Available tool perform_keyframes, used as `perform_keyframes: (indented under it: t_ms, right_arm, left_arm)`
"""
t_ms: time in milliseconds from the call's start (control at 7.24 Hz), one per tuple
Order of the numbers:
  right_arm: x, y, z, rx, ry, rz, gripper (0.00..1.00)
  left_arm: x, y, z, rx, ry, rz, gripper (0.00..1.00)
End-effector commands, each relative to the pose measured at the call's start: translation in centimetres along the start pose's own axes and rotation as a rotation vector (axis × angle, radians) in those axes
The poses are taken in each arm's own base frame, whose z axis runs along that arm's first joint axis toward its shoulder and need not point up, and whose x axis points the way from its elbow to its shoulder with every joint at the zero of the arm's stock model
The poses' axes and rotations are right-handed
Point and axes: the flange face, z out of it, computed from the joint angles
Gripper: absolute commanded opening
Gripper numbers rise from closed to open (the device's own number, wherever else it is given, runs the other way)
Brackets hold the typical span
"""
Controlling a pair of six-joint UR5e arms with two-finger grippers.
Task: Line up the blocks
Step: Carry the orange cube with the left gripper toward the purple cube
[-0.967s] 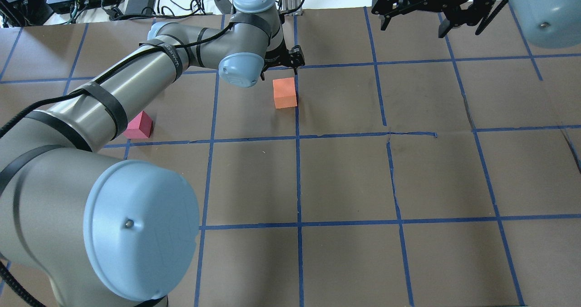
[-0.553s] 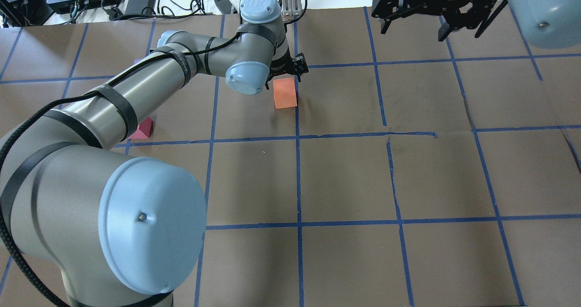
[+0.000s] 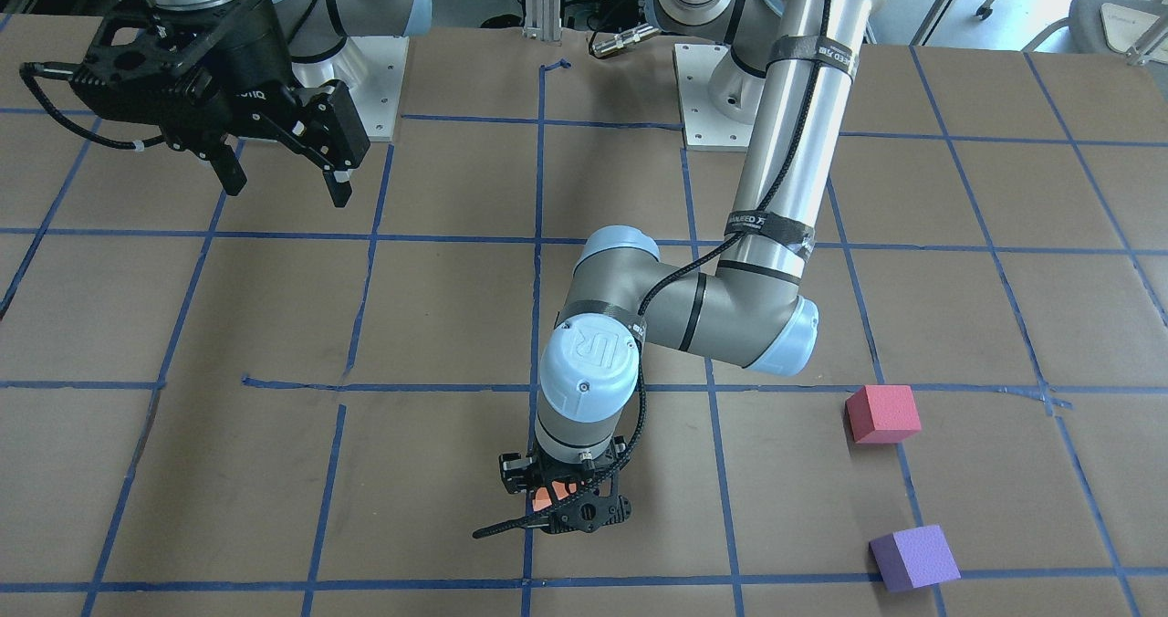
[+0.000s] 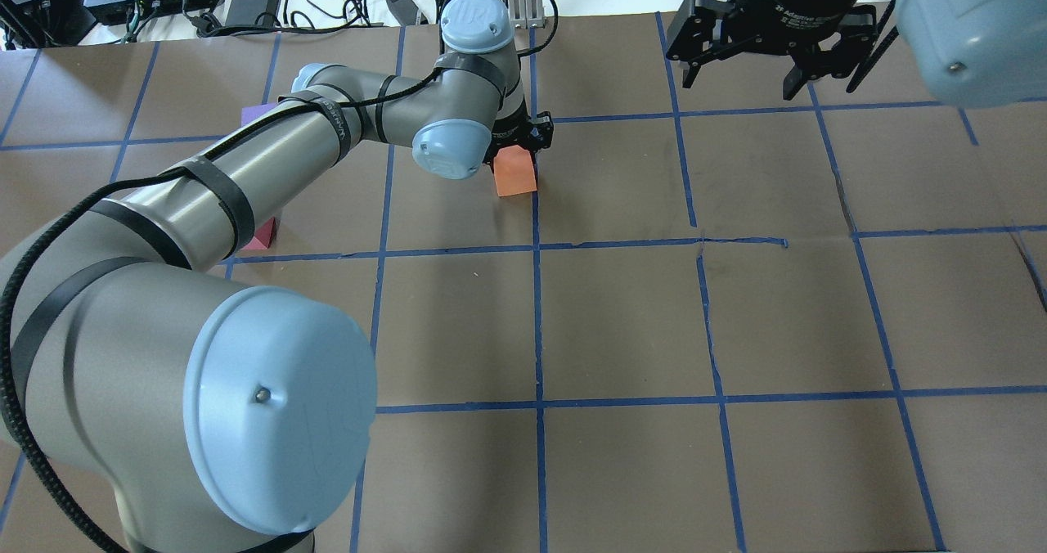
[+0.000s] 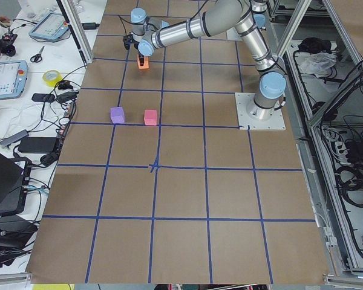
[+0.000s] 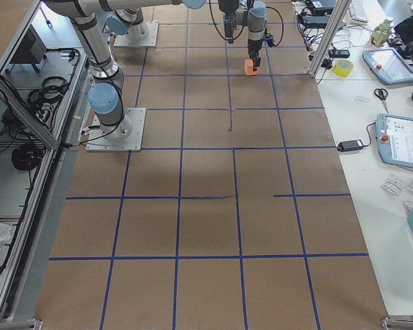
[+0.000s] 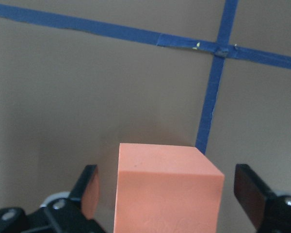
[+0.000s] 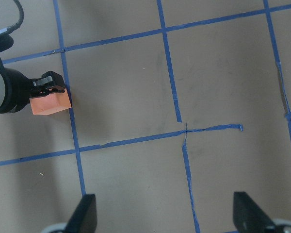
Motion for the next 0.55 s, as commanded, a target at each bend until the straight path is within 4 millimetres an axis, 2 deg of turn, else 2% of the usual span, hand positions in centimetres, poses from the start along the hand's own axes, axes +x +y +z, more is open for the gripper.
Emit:
perform_keyframes:
  t_ms: [0, 138, 276, 415]
  right_arm:
    - [-0.1, -0.1, 0.3, -0.001, -0.002, 0.003, 1.0]
    - [0.0, -0.4, 1.0, -0.018, 0.006, 0.003, 1.0]
    - [-0.1, -0.6, 1.3, -0.015, 0.01, 0.001, 1.0]
    - [-0.5, -1.5, 3.4, -0.056, 0.011, 0.012, 1.0]
  left_arm:
    - [-0.1, 0.1, -1.6, 0.016, 0.004, 0.01, 0.03]
    - [-0.9, -0.9, -3.6, 0.043, 0.015, 0.004, 0.01]
    - [-3.8, -2.7, -4.9, 0.068, -0.011, 0.053, 0.0]
    - [-8.1, -4.9, -6.4, 0.063, -0.041, 0.024, 0.01]
